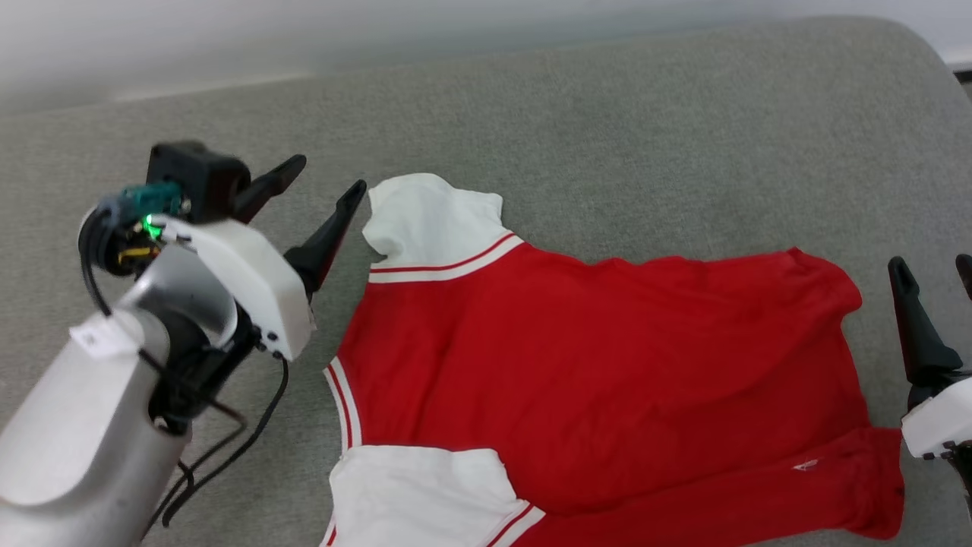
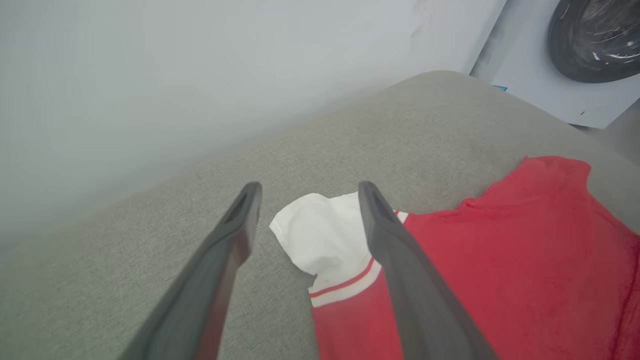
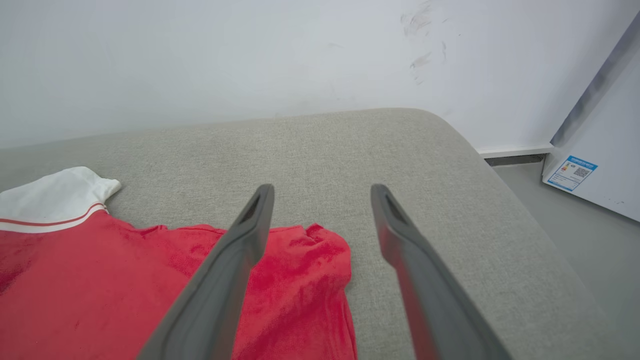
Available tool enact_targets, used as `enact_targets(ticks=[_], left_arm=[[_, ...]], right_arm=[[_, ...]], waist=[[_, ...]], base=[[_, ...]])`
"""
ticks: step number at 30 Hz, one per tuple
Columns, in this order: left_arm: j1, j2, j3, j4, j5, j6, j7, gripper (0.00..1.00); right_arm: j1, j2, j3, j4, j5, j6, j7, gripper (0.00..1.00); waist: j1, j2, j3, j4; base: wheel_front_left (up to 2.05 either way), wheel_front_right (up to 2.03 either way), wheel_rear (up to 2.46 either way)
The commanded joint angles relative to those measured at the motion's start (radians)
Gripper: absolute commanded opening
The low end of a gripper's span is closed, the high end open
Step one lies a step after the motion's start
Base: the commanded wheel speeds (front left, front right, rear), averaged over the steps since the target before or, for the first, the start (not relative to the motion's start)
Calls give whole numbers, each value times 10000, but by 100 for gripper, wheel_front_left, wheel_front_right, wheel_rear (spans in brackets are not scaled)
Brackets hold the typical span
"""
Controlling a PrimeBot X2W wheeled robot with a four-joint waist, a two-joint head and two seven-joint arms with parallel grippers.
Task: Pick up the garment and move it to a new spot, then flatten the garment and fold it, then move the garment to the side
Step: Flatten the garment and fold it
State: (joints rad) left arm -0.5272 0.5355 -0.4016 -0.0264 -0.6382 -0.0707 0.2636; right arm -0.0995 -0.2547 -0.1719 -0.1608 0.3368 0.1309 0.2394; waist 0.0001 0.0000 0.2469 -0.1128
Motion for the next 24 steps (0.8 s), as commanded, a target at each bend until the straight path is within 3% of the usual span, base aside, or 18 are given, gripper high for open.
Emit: enact_targets(ticks=[1, 6, 13, 24], left_arm=[[-591, 99, -145, 237, -158, -113, 669, 100], [-2453, 396, -659, 1068, -633, -369, 3067, 100], [-3959, 746, -1365, 2498, -566, -512, 4983, 100], [-4355, 1207, -2278, 3732, 56, -559, 5440, 100]], right_arm=[[-181, 126, 68, -40, 60, -4, -197, 100], [-418, 370, 384, 77, 45, -4, -661, 100], [-710, 566, 787, 588, 95, -4, -1099, 100], [-952, 654, 1157, 1218, 228, -4, -1526, 100]], waist=[[-1, 0, 797, -551], [-1, 0, 1564, -964], [-1, 0, 2184, -1415], [-1, 0, 2488, -1756]], base=[[0, 0, 0], [0, 0, 0], [0, 0, 0], [0, 0, 0]])
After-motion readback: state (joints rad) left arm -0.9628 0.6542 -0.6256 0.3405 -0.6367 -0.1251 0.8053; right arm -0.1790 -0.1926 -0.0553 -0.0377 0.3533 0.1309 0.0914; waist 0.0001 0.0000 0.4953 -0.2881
